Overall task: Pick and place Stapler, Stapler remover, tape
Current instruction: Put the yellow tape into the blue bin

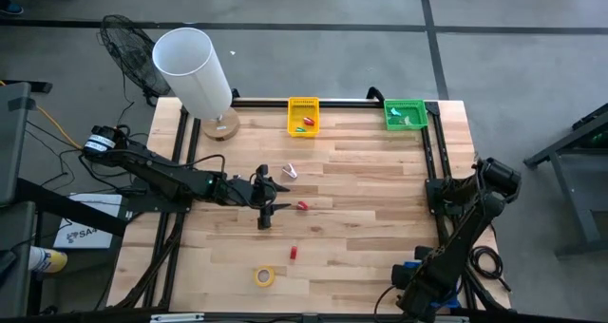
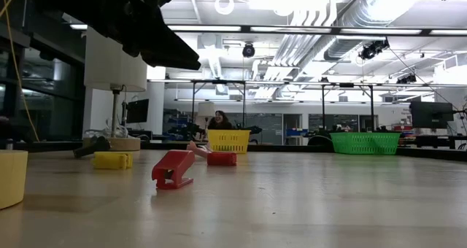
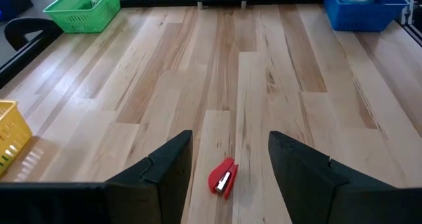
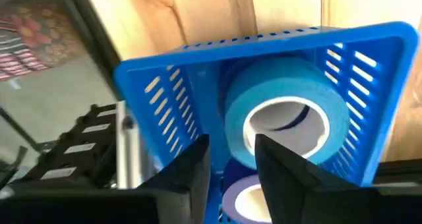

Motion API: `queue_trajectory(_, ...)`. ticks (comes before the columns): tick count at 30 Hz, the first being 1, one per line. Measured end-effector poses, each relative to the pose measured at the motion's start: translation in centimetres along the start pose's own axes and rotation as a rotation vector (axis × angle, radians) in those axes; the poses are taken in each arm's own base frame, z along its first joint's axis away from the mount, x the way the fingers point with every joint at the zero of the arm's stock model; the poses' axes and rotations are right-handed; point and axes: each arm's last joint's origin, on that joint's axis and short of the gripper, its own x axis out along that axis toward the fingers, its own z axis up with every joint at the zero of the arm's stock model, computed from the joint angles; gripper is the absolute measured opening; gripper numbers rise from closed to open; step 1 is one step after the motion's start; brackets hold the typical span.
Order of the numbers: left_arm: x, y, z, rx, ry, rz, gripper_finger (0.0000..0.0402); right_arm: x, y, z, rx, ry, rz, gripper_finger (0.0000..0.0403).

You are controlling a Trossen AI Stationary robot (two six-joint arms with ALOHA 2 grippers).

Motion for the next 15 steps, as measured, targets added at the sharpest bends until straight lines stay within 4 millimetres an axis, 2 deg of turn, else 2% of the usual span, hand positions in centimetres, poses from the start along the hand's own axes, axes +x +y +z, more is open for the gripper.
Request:
queue_trajectory(5, 0.0, 0.0, 0.0, -0.016, 0.002, -0.001, 0.0195, -1.8, -0.5, -0.5, 0.019, -0.041, 0.028, 0.0127)
queue_trajectory(10, -0.8, 0.2, -0.1, -0.082, 0.05, -0.021, 0.0195, -3.5, -1.3, -0.9, -0.004, -0.182, 0.022, 0.0129)
queue_trajectory(15, -1.2, 0.3, -0.5, -0.191, 0.124, -0.048, 0.0195, -4.7, -2.1, -0.8, -0.128, -0.415, -0.083, 0.013)
